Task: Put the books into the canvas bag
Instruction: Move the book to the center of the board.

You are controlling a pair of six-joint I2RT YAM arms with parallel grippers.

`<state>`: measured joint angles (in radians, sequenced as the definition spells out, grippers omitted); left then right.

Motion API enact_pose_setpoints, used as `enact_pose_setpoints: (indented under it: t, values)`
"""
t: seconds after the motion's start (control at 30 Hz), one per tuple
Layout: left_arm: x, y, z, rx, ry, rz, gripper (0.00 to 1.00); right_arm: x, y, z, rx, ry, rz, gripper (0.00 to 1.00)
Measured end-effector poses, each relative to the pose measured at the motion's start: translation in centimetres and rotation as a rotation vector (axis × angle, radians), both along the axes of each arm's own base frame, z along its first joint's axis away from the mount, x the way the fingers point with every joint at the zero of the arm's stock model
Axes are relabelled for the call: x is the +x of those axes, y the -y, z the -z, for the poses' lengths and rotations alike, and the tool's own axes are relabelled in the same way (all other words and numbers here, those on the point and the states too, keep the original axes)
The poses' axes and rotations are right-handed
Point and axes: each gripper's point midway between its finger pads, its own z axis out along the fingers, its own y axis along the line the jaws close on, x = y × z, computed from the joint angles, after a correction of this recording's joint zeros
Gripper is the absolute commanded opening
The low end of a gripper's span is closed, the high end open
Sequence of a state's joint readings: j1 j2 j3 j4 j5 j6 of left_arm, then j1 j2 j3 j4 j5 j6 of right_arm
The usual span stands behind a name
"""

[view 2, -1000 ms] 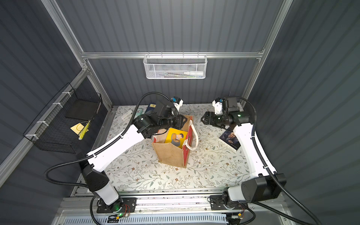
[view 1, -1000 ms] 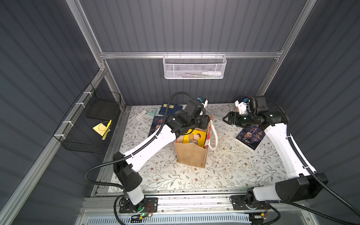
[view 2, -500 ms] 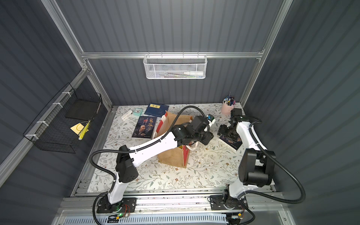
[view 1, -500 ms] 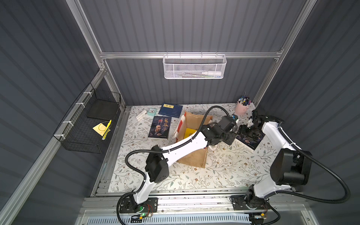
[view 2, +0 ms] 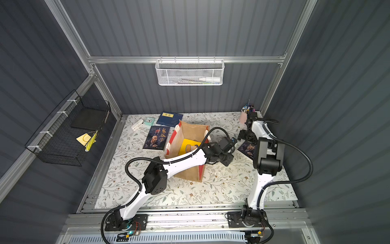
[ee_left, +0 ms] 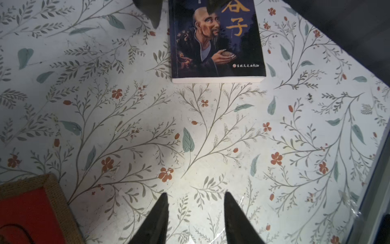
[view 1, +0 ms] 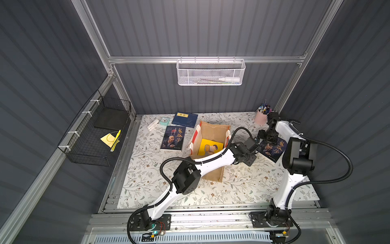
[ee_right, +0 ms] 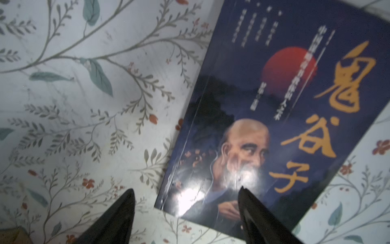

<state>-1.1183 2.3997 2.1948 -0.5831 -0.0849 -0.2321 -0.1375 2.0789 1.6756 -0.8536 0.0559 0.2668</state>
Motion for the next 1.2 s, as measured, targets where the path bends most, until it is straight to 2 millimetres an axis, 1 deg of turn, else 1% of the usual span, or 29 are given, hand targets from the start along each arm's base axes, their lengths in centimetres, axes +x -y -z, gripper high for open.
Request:
enact_pose_setpoints:
  t: [0.1,0.23,0.3,0.4,0.5,0.67,0.77,0.87,0.9,0.93,1.0,1.07,1.1,1.2]
  values:
    - [0.2,-0.1,1.1,0.025,0.007,0.002,0.46,0.5,0.2,1.4,-0.002,-0.031,-0.005,0.73]
    - [0.9,-0.6,1.4,0.039,0.014,-0.013,0.47,-0.7,-0.3,3.5,0.010,-0.097,-0.014,0.66]
    - [1.1,-0.7,1.4,0.040,0.016,-0.018,0.47,-1.2,-0.6,3.5,0.007,-0.099,-0.020,0.64]
    - [1.5,-1.0,1.7,0.045,0.017,-0.027,0.48,-2.7,-1.6,3.7,0.010,-0.105,-0.034,0.56]
    - [1.8,-1.7,2.7,0.068,0.011,-0.041,0.48,-4.9,-3.0,3.7,0.028,-0.116,-0.047,0.50]
    - [2.2,-3.3,4.8,0.119,-0.010,-0.067,0.50,-7.9,-6.1,3.8,0.059,-0.123,-0.094,0.49]
    - [2.4,-4.0,5.2,0.128,-0.025,-0.092,0.51,-9.8,-8.7,3.7,0.092,-0.126,-0.133,0.48]
    - [2.7,-4.8,5.0,0.127,-0.039,-0.121,0.52,-11.9,-11.7,3.6,0.141,-0.132,-0.179,0.48]
    - [2.7,-5.5,5.0,0.146,-0.051,-0.130,0.52,-12.6,-12.7,3.5,0.152,-0.133,-0.188,0.48]
    - [2.4,-6.3,5.2,0.168,-0.066,-0.135,0.52,-12.8,-13.3,3.5,0.161,-0.123,-0.191,0.48]
    - [2.0,-7.2,5.3,0.192,-0.083,-0.141,0.52,-13.2,-14.0,3.4,0.177,-0.107,-0.190,0.48]
    - [1.6,-7.7,5.1,0.199,-0.095,-0.151,0.53,-13.6,-14.3,3.1,0.199,-0.095,-0.179,0.49]
    - [1.6,-8.1,5.1,0.200,-0.103,-0.168,0.54,-14.1,-14.5,2.7,0.213,-0.090,-0.179,0.49]
    - [2.6,-8.9,5.3,0.181,-0.112,-0.228,0.57,-15.9,-15.0,0.9,0.264,-0.090,-0.188,0.51]
